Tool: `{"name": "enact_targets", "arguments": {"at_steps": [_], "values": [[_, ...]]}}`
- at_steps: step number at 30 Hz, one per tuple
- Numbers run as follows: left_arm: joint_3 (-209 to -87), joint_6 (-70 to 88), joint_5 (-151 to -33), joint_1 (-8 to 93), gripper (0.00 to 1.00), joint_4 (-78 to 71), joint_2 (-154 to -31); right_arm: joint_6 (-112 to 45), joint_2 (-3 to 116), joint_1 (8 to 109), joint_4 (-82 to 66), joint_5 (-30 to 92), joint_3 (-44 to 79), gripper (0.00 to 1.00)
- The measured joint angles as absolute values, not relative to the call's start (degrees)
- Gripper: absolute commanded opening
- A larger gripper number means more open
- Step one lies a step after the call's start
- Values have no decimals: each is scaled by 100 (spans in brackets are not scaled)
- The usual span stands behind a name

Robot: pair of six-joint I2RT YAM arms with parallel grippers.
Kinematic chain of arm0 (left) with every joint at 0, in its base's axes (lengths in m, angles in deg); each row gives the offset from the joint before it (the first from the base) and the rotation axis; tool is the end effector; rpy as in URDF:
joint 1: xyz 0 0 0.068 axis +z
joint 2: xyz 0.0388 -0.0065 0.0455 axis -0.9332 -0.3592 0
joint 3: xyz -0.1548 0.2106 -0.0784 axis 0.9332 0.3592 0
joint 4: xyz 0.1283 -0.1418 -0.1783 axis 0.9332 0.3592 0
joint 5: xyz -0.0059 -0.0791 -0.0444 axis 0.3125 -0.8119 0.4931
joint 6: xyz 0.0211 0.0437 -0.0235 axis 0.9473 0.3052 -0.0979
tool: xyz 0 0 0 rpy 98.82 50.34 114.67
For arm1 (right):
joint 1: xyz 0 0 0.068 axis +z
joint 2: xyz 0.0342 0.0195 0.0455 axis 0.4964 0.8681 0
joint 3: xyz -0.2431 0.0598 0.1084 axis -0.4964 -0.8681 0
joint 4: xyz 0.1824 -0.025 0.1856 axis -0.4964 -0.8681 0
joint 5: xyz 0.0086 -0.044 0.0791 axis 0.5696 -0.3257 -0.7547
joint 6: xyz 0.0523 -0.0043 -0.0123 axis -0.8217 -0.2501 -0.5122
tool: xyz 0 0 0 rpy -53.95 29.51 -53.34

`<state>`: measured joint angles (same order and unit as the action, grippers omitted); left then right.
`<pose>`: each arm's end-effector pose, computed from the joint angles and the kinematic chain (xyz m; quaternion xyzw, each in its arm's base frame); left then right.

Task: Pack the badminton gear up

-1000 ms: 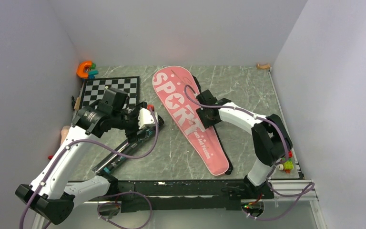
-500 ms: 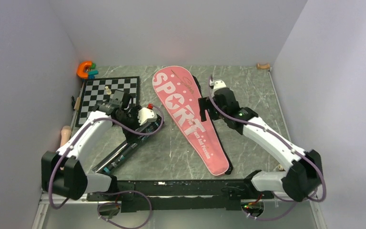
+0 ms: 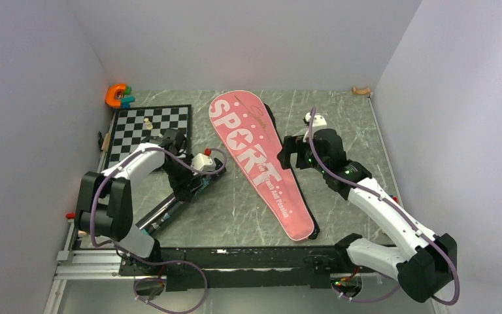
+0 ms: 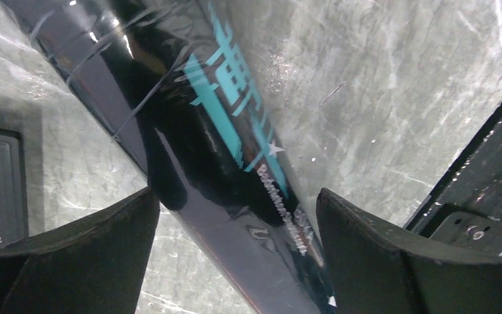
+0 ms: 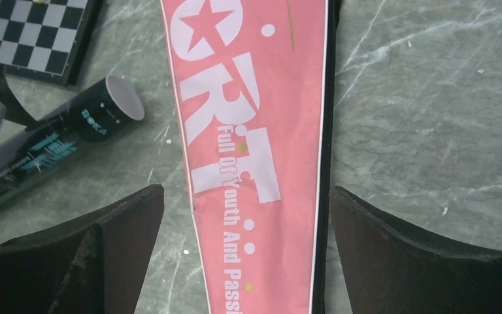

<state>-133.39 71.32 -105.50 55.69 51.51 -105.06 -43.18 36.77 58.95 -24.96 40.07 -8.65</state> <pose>0.2532 -0.0735 0.1988 0.5255 0.8275 -0.1630 0.1122 0.2096 0.1161 0.2993 -0.0879 0.8588 0.1871 0.4688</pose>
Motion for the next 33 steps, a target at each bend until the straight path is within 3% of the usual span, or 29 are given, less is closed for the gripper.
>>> {"name": "enact_targets", "arguments": {"at_steps": [9, 15, 25, 33], "values": [[-13249, 7090, -10746, 5510, 46, 5212, -10731, -4411, 3341, 5410, -2334, 3558, -1010, 99], [-13306, 6994, -10801, 4745, 28, 5418, -10650, -4473, 3179, 5143, -2315, 3283, -1034, 98], [-16073, 6819, -10722, 3224, 22, 6172, -10669, -4582, 2759, 4721, -2317, 3115, -1034, 97], [-17452, 7458, -9911, 2500, 19, 6076, -11917, -4652, 2501, 4623, -2341, 3425, -1034, 97]]}}
